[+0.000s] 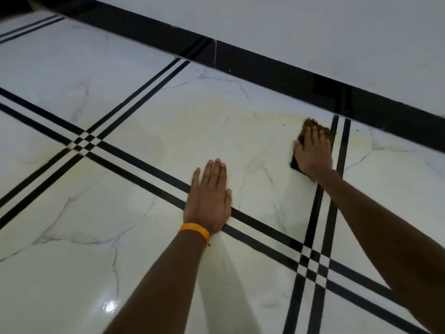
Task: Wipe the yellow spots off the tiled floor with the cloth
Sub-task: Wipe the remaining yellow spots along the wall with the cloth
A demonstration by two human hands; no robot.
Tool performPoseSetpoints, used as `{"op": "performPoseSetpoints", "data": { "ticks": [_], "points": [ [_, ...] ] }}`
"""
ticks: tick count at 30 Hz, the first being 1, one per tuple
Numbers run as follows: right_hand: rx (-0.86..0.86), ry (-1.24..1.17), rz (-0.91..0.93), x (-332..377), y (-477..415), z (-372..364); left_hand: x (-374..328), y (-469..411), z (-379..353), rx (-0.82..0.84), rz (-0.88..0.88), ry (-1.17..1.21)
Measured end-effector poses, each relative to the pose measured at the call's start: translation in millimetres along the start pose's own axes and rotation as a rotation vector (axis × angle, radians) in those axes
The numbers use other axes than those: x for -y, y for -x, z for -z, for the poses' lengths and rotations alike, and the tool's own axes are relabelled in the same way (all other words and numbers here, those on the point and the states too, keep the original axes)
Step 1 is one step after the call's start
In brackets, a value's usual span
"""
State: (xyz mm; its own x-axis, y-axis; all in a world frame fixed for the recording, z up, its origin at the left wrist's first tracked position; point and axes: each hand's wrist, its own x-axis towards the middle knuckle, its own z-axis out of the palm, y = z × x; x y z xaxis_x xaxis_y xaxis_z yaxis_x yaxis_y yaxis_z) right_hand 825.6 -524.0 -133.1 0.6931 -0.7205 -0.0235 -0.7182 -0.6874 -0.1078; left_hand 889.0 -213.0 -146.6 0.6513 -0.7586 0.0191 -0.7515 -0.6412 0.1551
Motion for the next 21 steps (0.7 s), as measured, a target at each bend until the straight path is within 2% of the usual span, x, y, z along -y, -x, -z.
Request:
{"op": "performPoseSetpoints", "data": {
  "ticks": [2,5,7,9,11,14,15,16,17,20,21],
  "points": [
    [-0.02,-0.007,0.068,46.7,-2.4,-3.4,0.5,0.6,-0.8,-0.001,-0.01,-0.005],
    [0.033,-0.042,0.398,113.4,52.6,-14.4,0.1,-0.7,-0.9,-0.004,-0.015,-0.018],
    [0.07,-0.067,0.605,122.1,113.4,-15.6,1.3,-0.1,0.5,-0.011,-0.011,-0.023],
    [0.077,-0.078,0.657,89.9,158.3,-11.5,0.7,-0.1,1.2,-0.012,-0.012,-0.039],
    [0.029,-0.058,0.549,37.7,166.2,-7.8,1.5,1.0,0.1,-0.002,-0.015,-0.04],
    [-0.02,-0.02,0.124,-28.7,134.8,2.7,0.8,-0.4,-1.0,-0.012,-0.025,-0.044],
    [-0.012,-0.024,0.023,-33.6,128.2,7.0,1.2,-0.7,-0.1,-0.015,-0.025,-0.046],
    [0.005,-0.033,0.009,-26.0,130.9,7.8,2.2,0.4,-0.5,-0.017,-0.023,-0.047],
    [0.011,-0.027,0.08,-17.7,141.5,7.1,-1.3,0.6,1.5,-0.02,-0.029,-0.04],
    [0.093,0.003,0.584,15.5,205.0,-6.9,4.2,1.2,6.8,0.046,-0.043,-0.019],
    [0.121,0.01,0.684,13.1,219.9,-4.3,4.6,-1.5,12.5,0.085,-0.057,-0.032]
  ]
}}
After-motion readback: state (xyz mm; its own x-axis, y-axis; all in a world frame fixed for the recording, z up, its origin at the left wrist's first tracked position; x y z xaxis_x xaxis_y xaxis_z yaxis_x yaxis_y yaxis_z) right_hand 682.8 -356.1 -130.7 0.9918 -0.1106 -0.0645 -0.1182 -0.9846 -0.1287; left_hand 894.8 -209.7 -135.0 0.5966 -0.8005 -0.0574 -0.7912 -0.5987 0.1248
